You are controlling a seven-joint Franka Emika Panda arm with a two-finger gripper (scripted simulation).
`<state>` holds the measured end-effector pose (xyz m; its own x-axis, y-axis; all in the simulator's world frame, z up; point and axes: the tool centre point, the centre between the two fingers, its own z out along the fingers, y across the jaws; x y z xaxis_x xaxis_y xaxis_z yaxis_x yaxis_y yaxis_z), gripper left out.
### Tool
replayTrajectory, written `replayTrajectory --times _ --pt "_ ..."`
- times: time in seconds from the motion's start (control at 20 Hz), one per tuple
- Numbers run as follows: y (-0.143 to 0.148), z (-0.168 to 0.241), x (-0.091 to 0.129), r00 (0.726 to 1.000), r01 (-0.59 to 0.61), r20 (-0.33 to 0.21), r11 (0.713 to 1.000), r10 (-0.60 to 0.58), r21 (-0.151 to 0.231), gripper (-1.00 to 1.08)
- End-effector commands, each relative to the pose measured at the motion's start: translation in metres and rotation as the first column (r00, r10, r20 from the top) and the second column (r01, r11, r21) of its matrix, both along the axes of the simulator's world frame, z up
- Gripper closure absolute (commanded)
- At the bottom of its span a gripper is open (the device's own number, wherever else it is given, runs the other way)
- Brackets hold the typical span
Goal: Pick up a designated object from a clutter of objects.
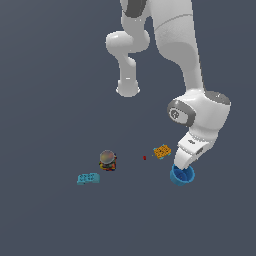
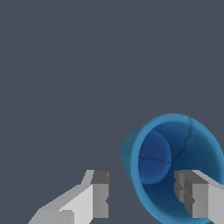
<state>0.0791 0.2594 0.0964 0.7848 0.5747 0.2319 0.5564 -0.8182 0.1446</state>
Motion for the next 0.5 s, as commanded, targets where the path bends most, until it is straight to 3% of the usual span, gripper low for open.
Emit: replayTrajectory --times 0.0,0.35,0.4,0.45 --pt "0.0 -0.008 0.002 1.0 -0.001 0.0 1.0 0.001 0.0 -0.2" --pt "0.001 -0.023 0.005 1.0 -0.003 0.001 1.0 0.003 0.0 -0.2" --pt "0.001 -0.023 0.005 1.0 -0.003 0.001 1.0 0.003 0.0 1.08" --pt "0.001 -0.023 0.005 1.0 -0.003 0.001 1.0 0.003 0.0 1.08"
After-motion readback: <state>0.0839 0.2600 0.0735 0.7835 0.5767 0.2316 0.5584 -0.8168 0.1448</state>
